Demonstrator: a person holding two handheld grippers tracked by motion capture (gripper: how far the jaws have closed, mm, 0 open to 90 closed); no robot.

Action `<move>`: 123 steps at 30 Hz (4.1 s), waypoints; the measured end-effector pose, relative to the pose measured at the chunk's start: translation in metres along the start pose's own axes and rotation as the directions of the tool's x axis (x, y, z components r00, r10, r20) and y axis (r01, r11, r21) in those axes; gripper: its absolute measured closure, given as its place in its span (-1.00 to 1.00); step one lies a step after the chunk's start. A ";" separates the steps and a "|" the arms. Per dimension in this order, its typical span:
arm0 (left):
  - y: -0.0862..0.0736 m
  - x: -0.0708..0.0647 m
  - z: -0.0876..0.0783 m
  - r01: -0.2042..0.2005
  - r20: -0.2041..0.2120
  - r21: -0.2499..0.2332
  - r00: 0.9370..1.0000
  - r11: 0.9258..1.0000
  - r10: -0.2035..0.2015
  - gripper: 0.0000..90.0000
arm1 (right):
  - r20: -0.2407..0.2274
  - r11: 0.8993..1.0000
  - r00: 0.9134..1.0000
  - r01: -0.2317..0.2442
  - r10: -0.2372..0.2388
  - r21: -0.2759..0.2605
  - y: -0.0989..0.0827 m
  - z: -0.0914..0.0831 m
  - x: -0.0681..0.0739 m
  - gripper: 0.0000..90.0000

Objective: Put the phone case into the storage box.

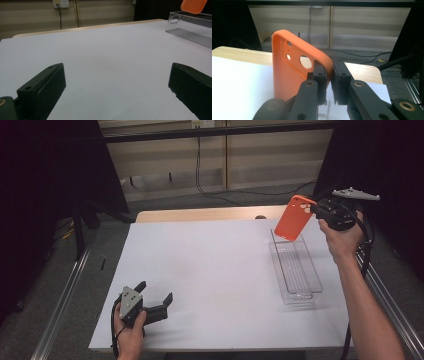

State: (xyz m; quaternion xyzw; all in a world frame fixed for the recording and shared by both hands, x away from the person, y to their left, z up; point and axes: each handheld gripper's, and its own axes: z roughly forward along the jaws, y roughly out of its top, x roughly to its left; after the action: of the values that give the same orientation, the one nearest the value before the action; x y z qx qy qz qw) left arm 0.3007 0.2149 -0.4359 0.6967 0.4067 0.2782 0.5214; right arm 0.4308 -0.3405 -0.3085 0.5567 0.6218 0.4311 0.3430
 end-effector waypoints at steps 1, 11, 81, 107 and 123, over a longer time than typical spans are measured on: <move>0.000 0.000 0.000 0.001 0.000 0.003 1.000 1.000 -0.001 -0.98 | 0.001 1.000 1.000 0.002 -0.002 0.002 0.000 0.001 -0.001 0.82; 0.000 -0.001 0.000 -0.004 0.003 0.001 1.000 1.000 0.004 -0.97 | 0.019 0.999 0.999 0.034 -0.034 0.019 -0.004 0.012 -0.002 0.82; 0.000 -0.002 0.001 -0.023 0.003 0.013 1.000 1.000 0.023 -0.97 | 0.050 0.988 0.991 0.120 -0.125 0.095 -0.039 0.051 0.012 0.81; -0.001 -0.002 0.002 -0.030 0.015 0.025 0.999 0.999 0.030 -0.97 | 0.027 0.992 0.998 0.062 -0.065 0.111 -0.032 0.065 0.006 0.80; -0.001 -0.002 0.002 -0.033 0.017 0.025 0.999 0.999 0.033 -0.97 | 0.006 0.993 0.999 0.052 -0.053 0.105 -0.028 0.075 0.009 0.80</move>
State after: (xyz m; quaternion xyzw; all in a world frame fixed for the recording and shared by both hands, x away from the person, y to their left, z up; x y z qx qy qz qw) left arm 0.3012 0.2118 -0.4372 0.7123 0.3943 0.2755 0.5112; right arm 0.4862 -0.3204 -0.3636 0.5593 0.6563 0.3864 0.3274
